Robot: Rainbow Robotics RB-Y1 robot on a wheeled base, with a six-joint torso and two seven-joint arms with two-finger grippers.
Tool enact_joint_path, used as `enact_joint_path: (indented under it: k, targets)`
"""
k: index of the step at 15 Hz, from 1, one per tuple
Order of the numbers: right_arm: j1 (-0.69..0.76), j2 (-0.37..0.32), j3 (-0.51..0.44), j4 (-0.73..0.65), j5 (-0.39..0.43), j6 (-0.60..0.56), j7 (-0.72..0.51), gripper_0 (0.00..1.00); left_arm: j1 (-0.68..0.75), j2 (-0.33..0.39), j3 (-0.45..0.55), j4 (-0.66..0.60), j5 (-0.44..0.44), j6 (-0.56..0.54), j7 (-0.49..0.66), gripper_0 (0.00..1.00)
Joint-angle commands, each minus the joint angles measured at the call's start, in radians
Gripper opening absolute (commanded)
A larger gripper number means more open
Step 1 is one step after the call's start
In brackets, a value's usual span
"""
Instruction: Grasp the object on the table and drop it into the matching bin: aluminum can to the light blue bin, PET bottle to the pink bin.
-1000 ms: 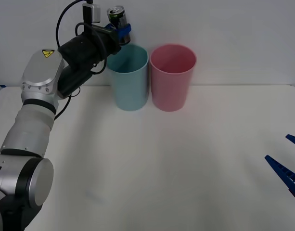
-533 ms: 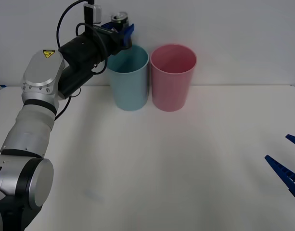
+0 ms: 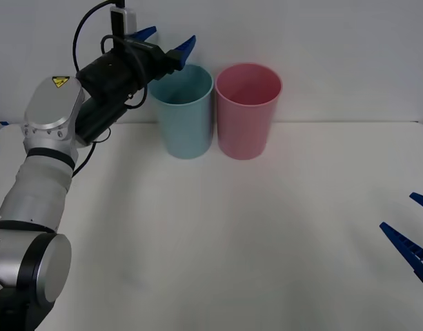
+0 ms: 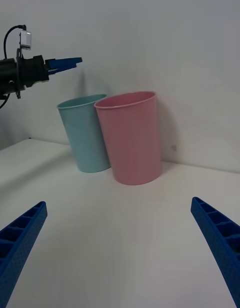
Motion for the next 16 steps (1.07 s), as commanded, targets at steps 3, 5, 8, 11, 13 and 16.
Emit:
enact_joint_path:
  k: [3,5,8,11,13,16]
  targets:
    - [0.000,0.000,0.000,0.000,0.000,0.000,0.000,1.00,0.160,0.019,0.009,-0.186,0.063,-0.019,0.003,1.00]
    - [0.000,0.000,0.000,0.000,0.000,0.000,0.000,1.00,0.238,0.040,0.015,-0.270,0.102,-0.028,0.010,1.00]
    - [0.000,0.000,0.000,0.000,0.000,0.000,0.000,1.00,0.368,0.065,0.064,-0.399,0.151,-0.075,0.021,1.00]
    - [0.000,0.000,0.000,0.000,0.000,0.000,0.000,1.00,0.480,0.066,0.170,-0.487,0.164,-0.193,0.029,1.00]
    - [0.000,0.000,0.000,0.000,0.000,0.000,0.000,1.00,0.543,0.086,0.227,-0.519,0.193,-0.257,0.030,1.00]
    - [0.000,0.000,0.000,0.000,0.000,0.000,0.000,1.00,0.618,0.149,0.282,-0.531,0.248,-0.344,0.023,1.00]
